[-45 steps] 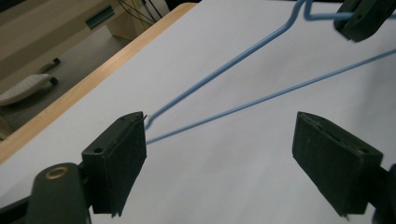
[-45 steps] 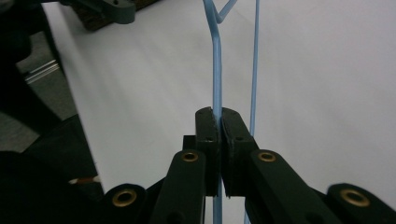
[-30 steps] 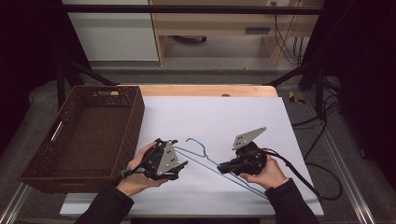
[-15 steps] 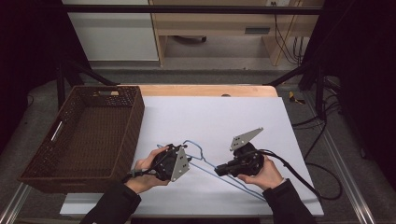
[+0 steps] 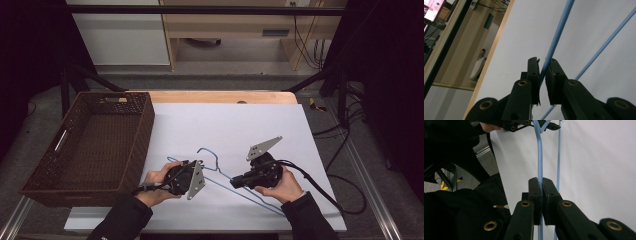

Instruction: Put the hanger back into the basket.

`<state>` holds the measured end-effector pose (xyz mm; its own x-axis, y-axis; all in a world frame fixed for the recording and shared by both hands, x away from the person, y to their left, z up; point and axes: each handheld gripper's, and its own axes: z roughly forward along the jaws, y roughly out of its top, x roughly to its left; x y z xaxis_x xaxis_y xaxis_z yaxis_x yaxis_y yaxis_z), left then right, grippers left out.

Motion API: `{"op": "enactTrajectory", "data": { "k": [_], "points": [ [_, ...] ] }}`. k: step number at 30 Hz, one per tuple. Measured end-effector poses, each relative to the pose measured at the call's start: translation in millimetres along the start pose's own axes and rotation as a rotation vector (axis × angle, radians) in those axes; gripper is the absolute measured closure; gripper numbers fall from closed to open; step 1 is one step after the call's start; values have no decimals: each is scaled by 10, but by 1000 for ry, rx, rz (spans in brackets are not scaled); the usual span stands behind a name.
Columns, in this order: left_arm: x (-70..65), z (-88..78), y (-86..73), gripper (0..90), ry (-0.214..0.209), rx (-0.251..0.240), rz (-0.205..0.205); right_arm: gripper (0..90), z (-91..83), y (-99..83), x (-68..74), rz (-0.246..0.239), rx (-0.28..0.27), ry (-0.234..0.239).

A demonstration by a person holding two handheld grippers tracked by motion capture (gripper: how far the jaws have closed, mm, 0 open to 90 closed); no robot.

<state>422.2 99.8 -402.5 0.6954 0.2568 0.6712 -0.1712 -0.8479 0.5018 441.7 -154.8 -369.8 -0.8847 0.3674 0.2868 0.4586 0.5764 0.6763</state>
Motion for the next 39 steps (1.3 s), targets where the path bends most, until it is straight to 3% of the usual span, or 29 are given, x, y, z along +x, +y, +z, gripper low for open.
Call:
{"op": "enactTrajectory", "data": {
  "k": [2, 7, 12, 16, 21, 22, 23, 25, 26, 27, 33, 39],
  "points": [
    [3, -12, 7, 832, 1, 25, 31, 875, -3, 2, -6, -6, -4, -14],
    [-15, -7, 39, 857, 0, 51, 49, 871, -29, 13, -22, -4, -12, -39],
    [-15, -6, 88, 869, -15, 57, 36, 867, -83, 19, -25, -1, -29, -81],
    [6, -21, 139, 869, -21, 90, 43, 814, -97, 16, -21, -20, -43, -106],
    [49, -24, 186, 870, -28, 116, -20, 615, -154, 7, -12, -37, -126, -183],
    [62, -20, 189, 870, -27, 115, -45, 536, -220, -7, -20, -61, -179, -240],
    [79, -19, 195, 870, -32, 126, -66, 536, -220, -7, -20, -61, -179, -240],
    [116, -16, 204, 870, -32, 150, -95, 444, -298, -26, -32, -71, -230, -305],
    [130, -13, 209, 870, -26, 162, -110, 352, -379, -51, -44, -62, -280, -357],
    [147, -9, 215, 870, -27, 177, -124, 352, -379, -51, -44, -62, -280, -357],
    [257, 26, 233, 870, -3, 254, -187, 184, -578, -138, -71, -24, -381, -490],
    [421, 39, 242, 870, 15, 306, -272, 114, -654, -297, -99, 25, -420, -538]
  ]
}}
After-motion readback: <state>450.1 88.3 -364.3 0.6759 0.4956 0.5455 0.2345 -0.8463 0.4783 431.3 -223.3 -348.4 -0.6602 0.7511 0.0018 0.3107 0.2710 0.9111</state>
